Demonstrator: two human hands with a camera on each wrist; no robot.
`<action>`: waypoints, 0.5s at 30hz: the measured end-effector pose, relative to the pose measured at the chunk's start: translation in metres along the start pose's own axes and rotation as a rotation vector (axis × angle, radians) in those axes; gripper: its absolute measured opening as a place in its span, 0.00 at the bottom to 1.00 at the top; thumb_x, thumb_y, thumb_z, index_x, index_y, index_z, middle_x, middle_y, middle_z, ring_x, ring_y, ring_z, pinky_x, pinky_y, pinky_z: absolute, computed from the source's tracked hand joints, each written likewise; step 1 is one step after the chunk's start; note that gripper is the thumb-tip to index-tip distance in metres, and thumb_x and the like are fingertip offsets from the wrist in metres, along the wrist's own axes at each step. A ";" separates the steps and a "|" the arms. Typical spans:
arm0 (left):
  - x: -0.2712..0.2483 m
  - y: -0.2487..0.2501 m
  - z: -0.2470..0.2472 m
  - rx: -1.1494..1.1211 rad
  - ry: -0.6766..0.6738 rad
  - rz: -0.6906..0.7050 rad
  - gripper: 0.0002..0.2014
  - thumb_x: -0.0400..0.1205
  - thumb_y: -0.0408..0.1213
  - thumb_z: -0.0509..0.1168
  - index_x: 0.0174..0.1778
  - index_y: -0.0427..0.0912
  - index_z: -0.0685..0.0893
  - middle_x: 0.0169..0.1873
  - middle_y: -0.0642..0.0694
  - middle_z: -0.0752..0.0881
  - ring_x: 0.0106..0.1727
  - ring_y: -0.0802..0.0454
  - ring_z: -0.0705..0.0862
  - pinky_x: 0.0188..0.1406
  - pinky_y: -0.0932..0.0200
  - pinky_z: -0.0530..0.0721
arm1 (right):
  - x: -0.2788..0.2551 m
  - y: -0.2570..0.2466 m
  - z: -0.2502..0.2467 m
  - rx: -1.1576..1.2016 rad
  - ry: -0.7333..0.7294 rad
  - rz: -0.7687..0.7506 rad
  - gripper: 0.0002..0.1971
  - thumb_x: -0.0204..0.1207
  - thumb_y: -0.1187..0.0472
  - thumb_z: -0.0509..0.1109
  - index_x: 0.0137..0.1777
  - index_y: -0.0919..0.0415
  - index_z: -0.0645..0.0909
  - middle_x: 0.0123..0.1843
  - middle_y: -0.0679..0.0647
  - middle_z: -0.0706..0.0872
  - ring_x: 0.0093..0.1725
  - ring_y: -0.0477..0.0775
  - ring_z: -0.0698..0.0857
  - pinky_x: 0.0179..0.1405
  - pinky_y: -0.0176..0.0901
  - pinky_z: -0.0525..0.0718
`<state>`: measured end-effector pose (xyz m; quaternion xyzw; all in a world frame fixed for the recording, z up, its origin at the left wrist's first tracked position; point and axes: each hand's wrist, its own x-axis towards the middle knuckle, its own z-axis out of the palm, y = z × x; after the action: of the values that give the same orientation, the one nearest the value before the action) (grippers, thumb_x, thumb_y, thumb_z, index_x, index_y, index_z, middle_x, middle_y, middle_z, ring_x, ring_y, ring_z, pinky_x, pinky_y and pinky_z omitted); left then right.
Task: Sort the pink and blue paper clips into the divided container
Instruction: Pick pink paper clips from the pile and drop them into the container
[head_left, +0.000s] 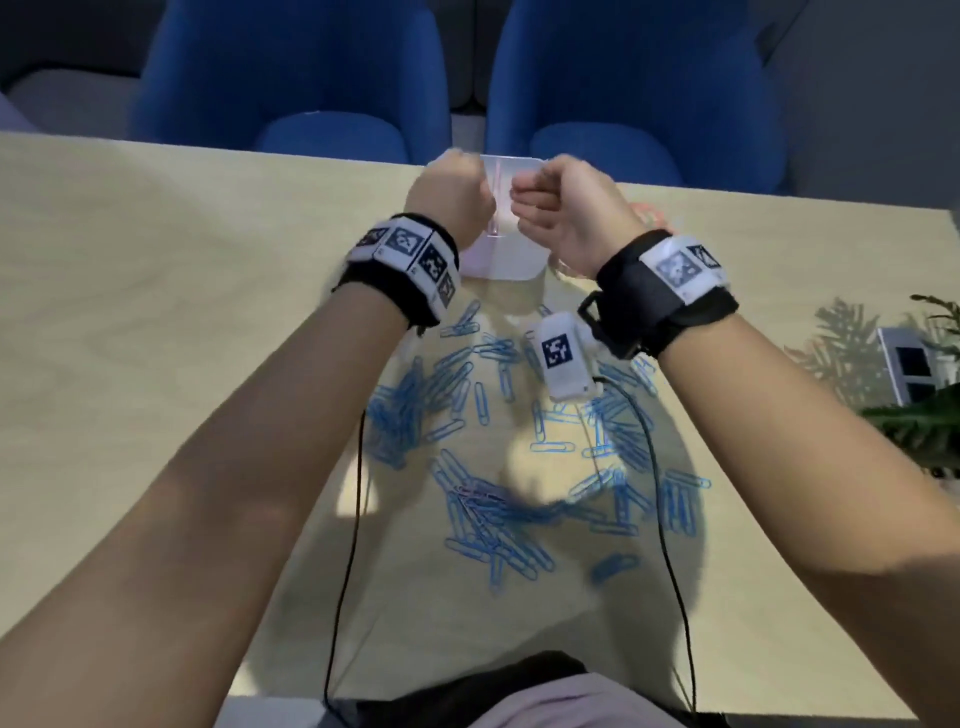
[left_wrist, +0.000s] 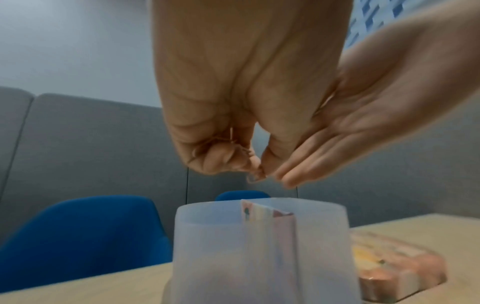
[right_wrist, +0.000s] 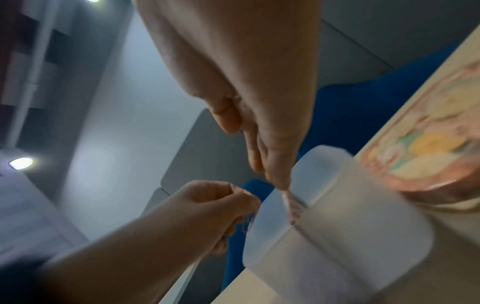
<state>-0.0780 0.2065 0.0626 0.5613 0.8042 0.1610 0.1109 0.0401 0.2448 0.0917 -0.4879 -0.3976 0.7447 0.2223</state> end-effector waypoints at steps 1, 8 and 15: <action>0.008 0.003 0.000 0.042 -0.027 -0.018 0.14 0.82 0.31 0.53 0.57 0.28 0.78 0.60 0.30 0.80 0.62 0.33 0.78 0.61 0.45 0.74 | -0.013 0.006 -0.008 -0.042 0.005 -0.018 0.13 0.79 0.64 0.55 0.35 0.61 0.76 0.35 0.54 0.78 0.35 0.51 0.77 0.47 0.34 0.83; 0.018 0.006 0.002 0.028 -0.156 -0.124 0.18 0.83 0.31 0.54 0.68 0.31 0.76 0.68 0.32 0.78 0.70 0.36 0.74 0.69 0.49 0.71 | -0.069 0.079 -0.064 -0.269 -0.017 -0.084 0.11 0.80 0.72 0.57 0.42 0.63 0.80 0.38 0.56 0.84 0.30 0.44 0.85 0.30 0.32 0.83; -0.078 -0.029 0.021 -0.279 0.200 0.148 0.10 0.77 0.32 0.61 0.53 0.37 0.82 0.53 0.38 0.80 0.52 0.45 0.79 0.56 0.56 0.74 | -0.098 0.163 -0.073 -1.135 -0.183 -0.231 0.07 0.73 0.66 0.69 0.48 0.63 0.87 0.45 0.58 0.89 0.39 0.49 0.82 0.42 0.34 0.78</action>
<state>-0.0682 0.1267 0.0318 0.5794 0.7374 0.3339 0.0951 0.1569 0.1062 -0.0016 -0.4176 -0.8024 0.4253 -0.0291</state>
